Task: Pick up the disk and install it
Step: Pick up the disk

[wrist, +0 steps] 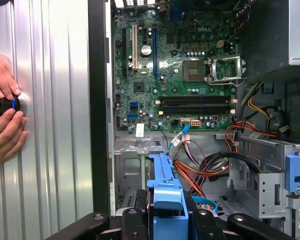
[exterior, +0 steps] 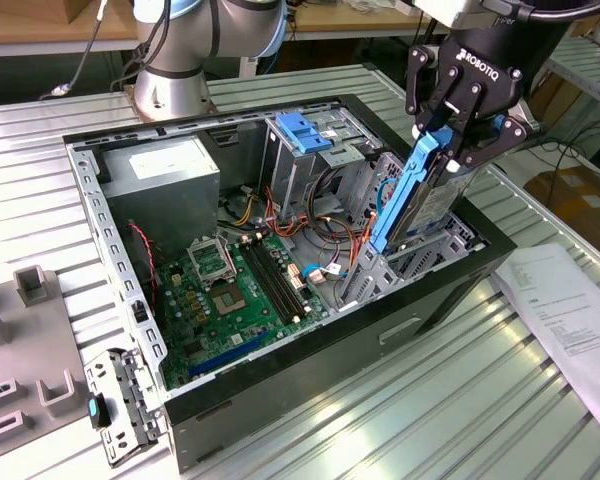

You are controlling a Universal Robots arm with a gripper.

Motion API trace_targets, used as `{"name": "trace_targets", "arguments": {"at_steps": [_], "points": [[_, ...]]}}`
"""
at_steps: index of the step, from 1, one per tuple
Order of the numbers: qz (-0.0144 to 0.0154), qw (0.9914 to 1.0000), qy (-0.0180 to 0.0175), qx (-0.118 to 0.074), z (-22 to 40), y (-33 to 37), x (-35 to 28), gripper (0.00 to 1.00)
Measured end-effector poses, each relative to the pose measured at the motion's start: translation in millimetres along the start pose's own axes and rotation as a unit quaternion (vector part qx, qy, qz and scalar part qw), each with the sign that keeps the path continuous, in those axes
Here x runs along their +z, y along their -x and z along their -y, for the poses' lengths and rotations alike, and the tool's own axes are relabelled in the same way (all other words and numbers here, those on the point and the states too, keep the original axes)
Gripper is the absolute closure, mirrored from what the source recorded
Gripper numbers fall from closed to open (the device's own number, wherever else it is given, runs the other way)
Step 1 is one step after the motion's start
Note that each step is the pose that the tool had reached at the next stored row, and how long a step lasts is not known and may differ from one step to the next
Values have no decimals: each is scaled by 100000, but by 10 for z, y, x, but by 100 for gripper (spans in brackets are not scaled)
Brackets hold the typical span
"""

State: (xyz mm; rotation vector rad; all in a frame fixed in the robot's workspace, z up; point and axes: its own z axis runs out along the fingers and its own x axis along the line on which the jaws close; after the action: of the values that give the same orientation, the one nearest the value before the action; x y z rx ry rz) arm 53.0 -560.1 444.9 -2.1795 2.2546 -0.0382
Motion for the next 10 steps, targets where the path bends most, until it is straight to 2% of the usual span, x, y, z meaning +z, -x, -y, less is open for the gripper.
{"name": "trace_targets", "arguments": {"at_steps": [10], "points": [[3,100000,0,-1,2,-2,57,63]]}}
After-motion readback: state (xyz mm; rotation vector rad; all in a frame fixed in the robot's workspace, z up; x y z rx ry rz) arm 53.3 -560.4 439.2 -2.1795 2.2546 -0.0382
